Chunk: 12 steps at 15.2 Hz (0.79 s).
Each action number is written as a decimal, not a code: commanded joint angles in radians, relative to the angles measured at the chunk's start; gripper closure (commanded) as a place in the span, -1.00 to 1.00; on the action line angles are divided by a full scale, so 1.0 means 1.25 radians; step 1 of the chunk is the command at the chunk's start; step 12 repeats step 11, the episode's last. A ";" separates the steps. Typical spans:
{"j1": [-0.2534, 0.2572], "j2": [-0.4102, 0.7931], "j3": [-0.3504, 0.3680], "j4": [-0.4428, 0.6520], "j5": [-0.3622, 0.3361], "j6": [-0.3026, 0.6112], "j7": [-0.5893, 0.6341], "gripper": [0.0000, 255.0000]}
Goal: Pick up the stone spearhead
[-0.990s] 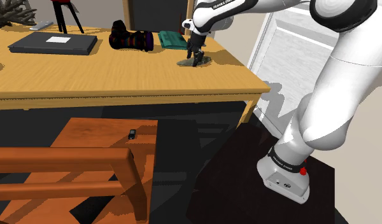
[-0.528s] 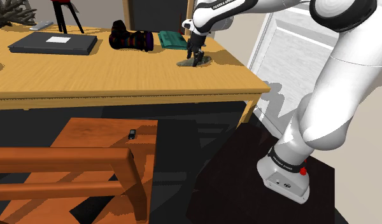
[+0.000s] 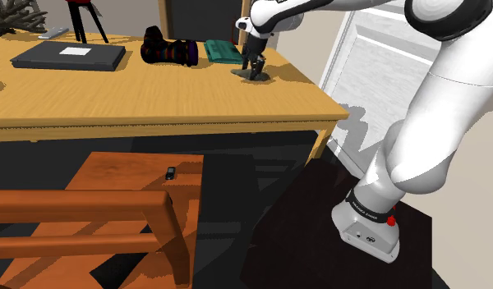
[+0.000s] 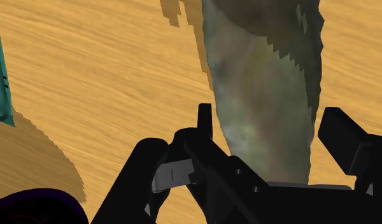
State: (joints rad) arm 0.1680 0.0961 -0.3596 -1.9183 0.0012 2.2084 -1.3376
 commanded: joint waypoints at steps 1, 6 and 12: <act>0.000 -0.005 0.000 0.017 -0.002 -0.022 0.000 1.00; 0.001 -0.017 -0.001 0.058 -0.007 -0.073 0.002 1.00; 0.001 -0.022 -0.001 0.086 -0.009 -0.106 0.003 1.00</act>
